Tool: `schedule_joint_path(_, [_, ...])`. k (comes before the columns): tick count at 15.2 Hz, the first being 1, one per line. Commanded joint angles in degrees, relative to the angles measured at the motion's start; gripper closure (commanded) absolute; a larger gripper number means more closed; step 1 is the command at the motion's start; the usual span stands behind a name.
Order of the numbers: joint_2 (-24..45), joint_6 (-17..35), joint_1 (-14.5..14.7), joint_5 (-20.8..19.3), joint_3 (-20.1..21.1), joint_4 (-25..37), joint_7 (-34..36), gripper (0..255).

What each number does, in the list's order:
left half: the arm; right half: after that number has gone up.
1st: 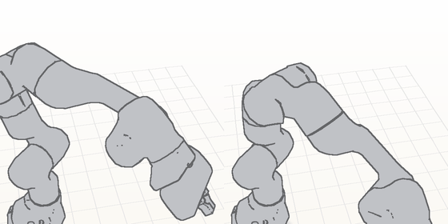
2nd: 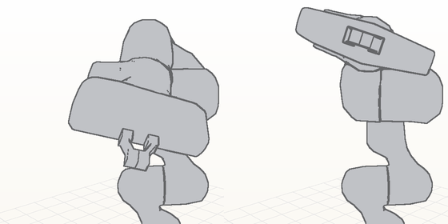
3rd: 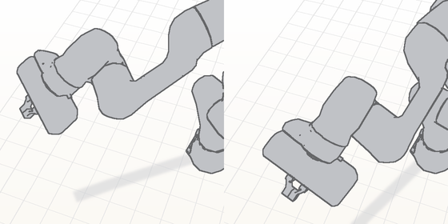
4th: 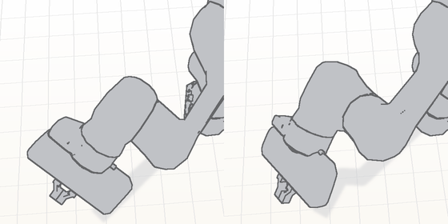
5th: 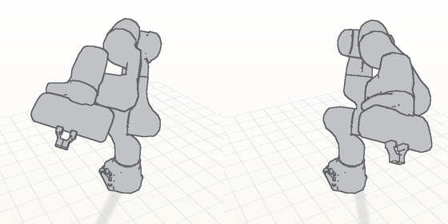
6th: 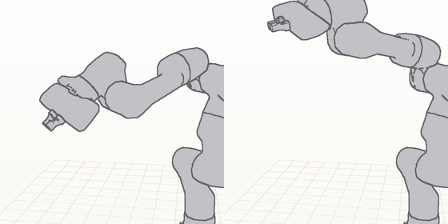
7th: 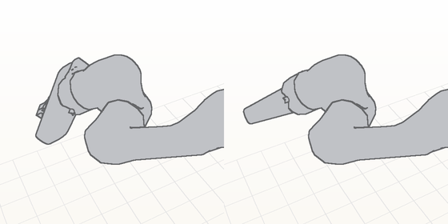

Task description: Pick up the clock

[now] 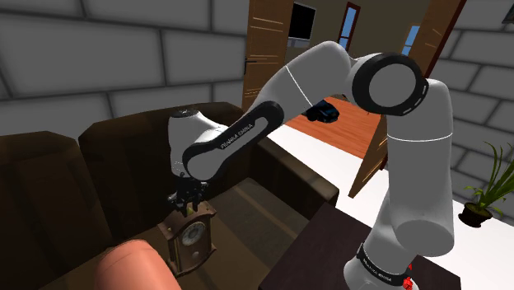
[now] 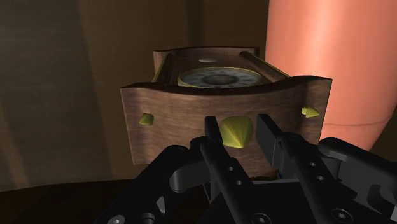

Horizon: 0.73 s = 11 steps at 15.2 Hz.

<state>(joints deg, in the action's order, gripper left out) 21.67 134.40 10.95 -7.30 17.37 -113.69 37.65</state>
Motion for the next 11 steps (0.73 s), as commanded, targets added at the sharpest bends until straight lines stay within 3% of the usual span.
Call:
schedule_joint_path(1, [-1.17,-1.15,-0.18,0.45,0.25,0.24,-0.26,255])
schedule_joint_path(11, [-4.88,-6.37,-0.71,2.08,0.95,1.93,-1.25,255])
